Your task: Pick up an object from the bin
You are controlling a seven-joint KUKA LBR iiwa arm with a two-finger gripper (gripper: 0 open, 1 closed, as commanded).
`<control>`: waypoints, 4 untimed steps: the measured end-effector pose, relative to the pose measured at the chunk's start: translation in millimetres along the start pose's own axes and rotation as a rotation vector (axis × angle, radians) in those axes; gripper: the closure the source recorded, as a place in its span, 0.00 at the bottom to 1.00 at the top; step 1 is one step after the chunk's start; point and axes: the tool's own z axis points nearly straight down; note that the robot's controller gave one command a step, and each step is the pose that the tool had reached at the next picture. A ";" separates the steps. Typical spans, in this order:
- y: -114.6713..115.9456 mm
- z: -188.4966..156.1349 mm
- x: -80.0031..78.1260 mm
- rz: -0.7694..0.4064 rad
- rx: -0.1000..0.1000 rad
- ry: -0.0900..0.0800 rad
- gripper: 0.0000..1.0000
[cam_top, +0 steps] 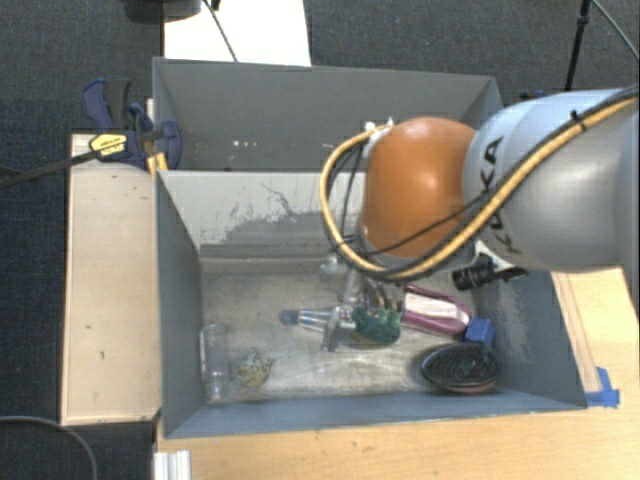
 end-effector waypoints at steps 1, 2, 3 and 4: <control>-20.3 111.9 -42.1 0.214 -0.006 -0.010 0.00; -18.9 108.2 -44.1 0.216 -0.009 -0.017 1.00; -18.9 -14.1 -47.2 0.195 -0.008 -0.015 1.00; -27.8 -49.5 -52.0 0.181 -0.006 -0.012 1.00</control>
Offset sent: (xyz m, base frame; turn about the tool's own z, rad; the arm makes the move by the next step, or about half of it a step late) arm 0.0363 -0.0254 -0.1131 0.2128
